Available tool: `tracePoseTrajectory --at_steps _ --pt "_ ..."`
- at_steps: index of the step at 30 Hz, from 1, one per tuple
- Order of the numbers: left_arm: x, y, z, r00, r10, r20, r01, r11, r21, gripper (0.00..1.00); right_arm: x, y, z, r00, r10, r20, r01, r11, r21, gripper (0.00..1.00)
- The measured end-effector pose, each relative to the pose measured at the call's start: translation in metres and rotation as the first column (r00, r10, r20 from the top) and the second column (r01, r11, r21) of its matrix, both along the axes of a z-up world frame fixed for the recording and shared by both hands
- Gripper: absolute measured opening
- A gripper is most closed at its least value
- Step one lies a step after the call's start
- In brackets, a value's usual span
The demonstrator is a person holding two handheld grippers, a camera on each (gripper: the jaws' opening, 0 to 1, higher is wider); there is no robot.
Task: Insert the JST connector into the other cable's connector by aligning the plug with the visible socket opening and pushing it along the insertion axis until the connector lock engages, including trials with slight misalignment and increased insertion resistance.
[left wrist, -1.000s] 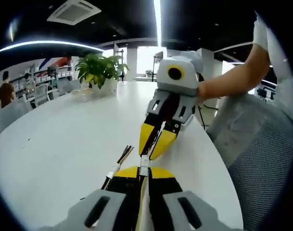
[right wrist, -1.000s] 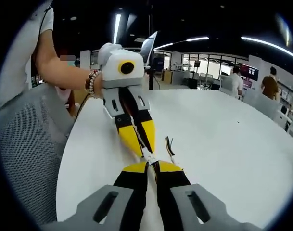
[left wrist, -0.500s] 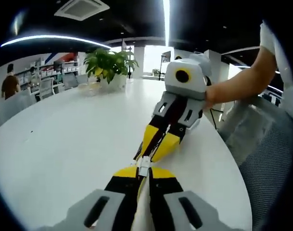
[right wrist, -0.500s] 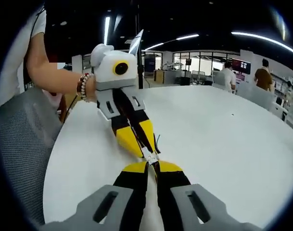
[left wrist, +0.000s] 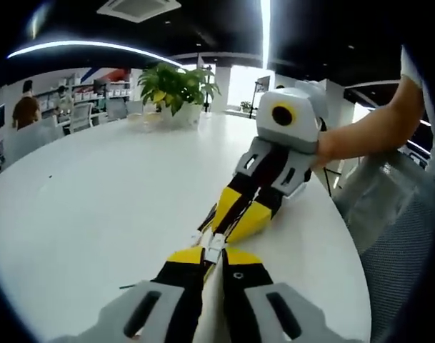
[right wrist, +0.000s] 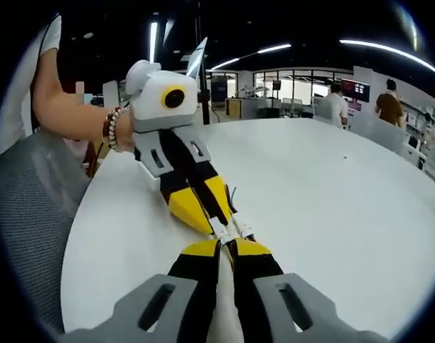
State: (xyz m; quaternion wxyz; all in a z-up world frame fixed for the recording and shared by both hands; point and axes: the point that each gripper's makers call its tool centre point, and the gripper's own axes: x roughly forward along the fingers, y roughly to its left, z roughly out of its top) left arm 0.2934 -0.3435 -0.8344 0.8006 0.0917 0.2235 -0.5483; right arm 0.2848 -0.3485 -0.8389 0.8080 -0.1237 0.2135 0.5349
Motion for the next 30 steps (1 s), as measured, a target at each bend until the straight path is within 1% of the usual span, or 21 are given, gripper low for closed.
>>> tracePoseTrajectory --at_steps 3,5,8,22,26,30 --pt "-0.0004 0.0021 -0.0017 1.0 0.02 -0.018 -0.02 1.0 -0.002 0.03 -0.0005 0.0011 -0.0015 1.0 0.002 -0.002 -0.002 1.0 -0.004 0.04" --pt "-0.0014 0.0026 -0.0031 0.999 0.037 -0.039 -0.038 0.999 -0.008 0.03 -0.0013 0.0015 -0.0032 1.0 0.005 -0.005 -0.005 1.0 -0.009 0.04" --pt "-0.0019 0.0033 -0.0046 0.998 0.042 -0.048 -0.042 0.999 -0.006 0.03 -0.0024 0.0021 -0.0049 1.0 0.009 -0.006 -0.009 1.0 -0.016 0.04" --pt "-0.0031 0.0029 -0.0089 0.996 0.057 -0.063 -0.058 0.998 0.0 0.04 -0.0033 0.002 -0.009 1.0 0.011 -0.007 -0.011 0.999 -0.037 0.04" --pt "-0.0029 0.0028 -0.0089 0.996 0.06 -0.06 -0.06 0.998 -0.001 0.04 -0.0028 0.0016 -0.009 1.0 0.009 -0.005 -0.009 0.999 -0.036 0.04" --pt "-0.0034 0.0023 -0.0093 0.998 0.055 -0.042 -0.055 0.998 0.011 0.04 -0.0029 0.0016 -0.0088 1.0 0.008 -0.005 -0.008 0.999 -0.035 0.05"
